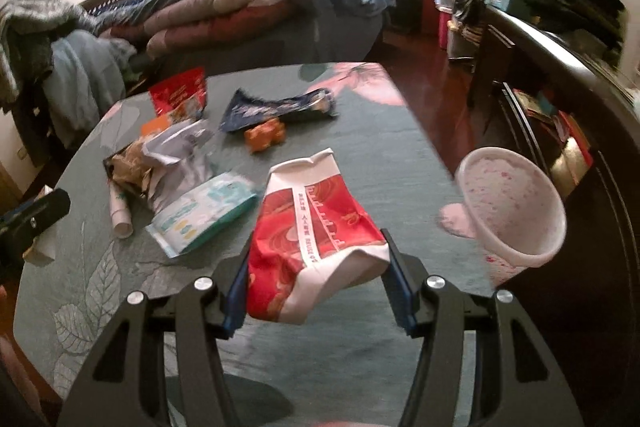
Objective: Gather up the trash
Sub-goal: 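Carry both items to the pink wastebasket and open both grippers over it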
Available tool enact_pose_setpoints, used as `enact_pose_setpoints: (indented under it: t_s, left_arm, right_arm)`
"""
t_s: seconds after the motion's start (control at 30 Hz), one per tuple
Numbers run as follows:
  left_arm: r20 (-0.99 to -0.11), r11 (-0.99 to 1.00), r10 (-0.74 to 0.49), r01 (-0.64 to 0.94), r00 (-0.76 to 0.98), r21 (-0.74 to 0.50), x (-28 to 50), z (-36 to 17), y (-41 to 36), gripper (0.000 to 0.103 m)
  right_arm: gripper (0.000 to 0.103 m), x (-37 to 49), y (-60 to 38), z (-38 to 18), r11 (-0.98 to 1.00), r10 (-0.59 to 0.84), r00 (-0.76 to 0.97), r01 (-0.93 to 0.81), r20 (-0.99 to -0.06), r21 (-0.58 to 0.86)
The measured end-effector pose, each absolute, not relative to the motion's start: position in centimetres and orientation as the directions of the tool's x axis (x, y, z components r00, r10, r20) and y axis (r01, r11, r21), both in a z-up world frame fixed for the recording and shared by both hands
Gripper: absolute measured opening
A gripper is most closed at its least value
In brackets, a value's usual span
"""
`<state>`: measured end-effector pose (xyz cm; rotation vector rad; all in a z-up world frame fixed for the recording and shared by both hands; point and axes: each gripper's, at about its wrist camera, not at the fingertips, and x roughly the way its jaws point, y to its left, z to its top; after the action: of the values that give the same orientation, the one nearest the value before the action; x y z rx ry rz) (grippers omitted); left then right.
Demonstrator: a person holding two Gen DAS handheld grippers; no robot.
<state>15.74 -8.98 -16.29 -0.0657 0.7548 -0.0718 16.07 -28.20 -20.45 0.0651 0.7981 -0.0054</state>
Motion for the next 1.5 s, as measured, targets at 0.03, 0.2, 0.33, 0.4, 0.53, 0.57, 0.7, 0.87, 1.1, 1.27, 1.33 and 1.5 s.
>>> enact_pose_setpoints:
  t_s: [0.03,0.2,0.33,0.4,0.53,0.57,0.7,0.87,1.1,1.27,1.33,1.5]
  left_arm:
    - [-0.677,0.995,-0.097,0.056,0.729,-0.083,15.9,-16.0,-9.7,0.046]
    - [-0.657,0.987,-0.153,0.142,0.738,-0.07,17.2,-14.5,-14.1,0.046]
    - [-0.643,0.974,-0.204,0.22,0.738,-0.057,18.1,-13.9,-17.9,0.046]
    - [-0.64,0.963,-0.235,0.264,0.732,-0.051,18.7,-13.7,-20.0,0.046]
    - [-0.639,0.937,-0.303,0.344,0.707,-0.064,19.8,-13.6,-24.2,0.046]
    - [-0.639,0.931,-0.316,0.359,0.701,-0.066,20.0,-13.6,-25.0,0.046]
    - [-0.64,0.901,-0.368,0.429,0.675,-0.066,21.1,-14.1,-29.0,0.046]
    - [-0.675,0.852,-0.436,0.515,0.595,-0.097,23.5,-15.2,-34.3,0.046]
    - [-0.747,0.803,-0.465,0.581,0.476,-0.13,27.7,-18.7,-41.3,0.046]
    - [-0.789,0.79,-0.467,0.589,0.399,-0.17,30.1,-20.8,-44.2,0.046]
    - [-0.808,0.79,-0.461,0.585,0.368,-0.184,31.4,-21.9,-45.5,0.046]
    - [-0.823,0.795,-0.462,0.565,0.331,-0.22,33.0,-23.7,-46.8,0.067]
  right_arm:
    - [0.057,15.9,-28.8,-20.3,0.998,0.013,0.704,0.039,-0.71,0.057]
    - [0.057,15.1,-32.3,-19.3,0.993,-0.021,0.733,0.094,-0.68,0.07]
    - [0.057,14.8,-35.1,-18.8,0.987,-0.057,0.747,0.14,-0.663,0.073]
    - [0.057,14.9,-36.7,-18.7,0.983,-0.083,0.749,0.172,-0.657,0.071]
    - [0.057,14.9,-39.9,-18.7,0.971,-0.132,0.748,0.231,-0.65,0.068]
    - [0.057,15.0,-41.0,-18.8,0.966,-0.15,0.745,0.252,-0.649,0.066]
    - [0.057,15.4,-44.4,-19.3,0.945,-0.207,0.73,0.321,-0.651,0.06]
    - [0.057,16.5,-49.4,-21.0,0.915,-0.241,0.688,0.396,-0.684,0.075]
    - [0.057,18.8,-54.8,-24.5,0.887,-0.212,0.635,0.445,-0.742,0.127]
    - [0.057,21.0,-56.7,-26.9,0.882,-0.203,0.612,0.454,-0.765,0.129]
    - [0.057,22.0,-57.0,-27.8,0.881,-0.196,0.601,0.455,-0.775,0.129]
    - [0.071,23.9,-57.4,-29.9,0.878,-0.22,0.566,0.471,-0.794,0.092]
